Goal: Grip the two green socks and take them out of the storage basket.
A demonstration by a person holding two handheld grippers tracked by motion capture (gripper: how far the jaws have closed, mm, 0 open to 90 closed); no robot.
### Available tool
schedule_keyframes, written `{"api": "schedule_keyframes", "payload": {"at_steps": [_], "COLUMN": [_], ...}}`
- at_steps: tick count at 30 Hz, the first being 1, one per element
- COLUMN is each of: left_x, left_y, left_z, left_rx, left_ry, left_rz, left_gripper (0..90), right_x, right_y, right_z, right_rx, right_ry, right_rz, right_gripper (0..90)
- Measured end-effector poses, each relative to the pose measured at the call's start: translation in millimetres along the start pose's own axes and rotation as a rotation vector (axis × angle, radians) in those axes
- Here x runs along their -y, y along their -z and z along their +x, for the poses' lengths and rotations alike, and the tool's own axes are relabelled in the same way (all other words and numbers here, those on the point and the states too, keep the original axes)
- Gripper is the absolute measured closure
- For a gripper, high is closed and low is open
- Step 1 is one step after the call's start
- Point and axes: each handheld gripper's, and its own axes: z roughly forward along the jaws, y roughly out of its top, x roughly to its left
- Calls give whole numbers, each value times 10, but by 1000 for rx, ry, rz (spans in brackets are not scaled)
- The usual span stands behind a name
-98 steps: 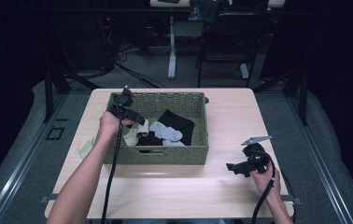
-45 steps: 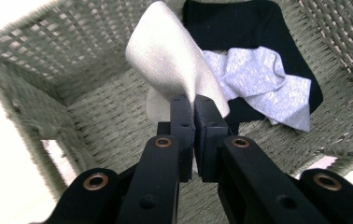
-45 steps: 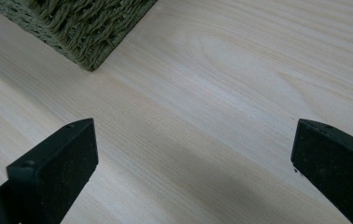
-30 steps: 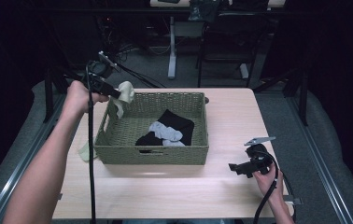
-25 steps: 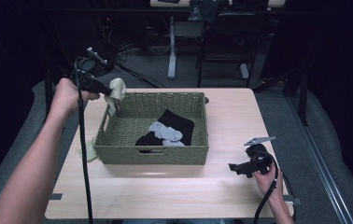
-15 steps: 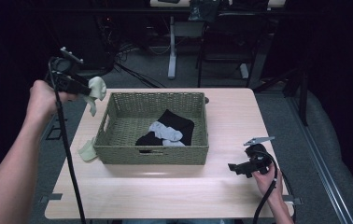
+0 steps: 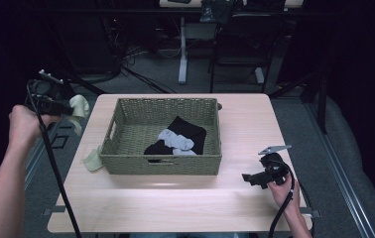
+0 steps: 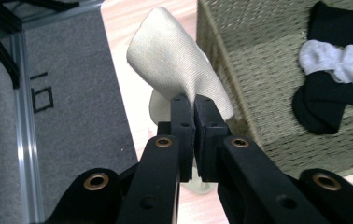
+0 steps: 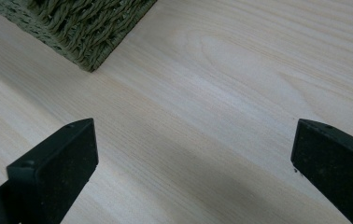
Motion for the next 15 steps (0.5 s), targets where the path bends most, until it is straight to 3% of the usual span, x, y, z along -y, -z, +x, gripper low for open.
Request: {"api": "schedule_keyframes", "payload": {"at_steps": [10, 15], "left_x": [274, 474], "left_y": [-203, -385], "left_z": [94, 95], "left_rx": [12, 20], "left_ry": [38, 57], "left_rz": [22, 36], "left_gripper": [880, 880], "right_x": [-3, -1], "right_y": [-12, -10], "right_z": [7, 0], "right_rx": [3, -2], "right_ry": [3, 3], "right_rz": [1, 2], "right_gripper": [0, 0]}}
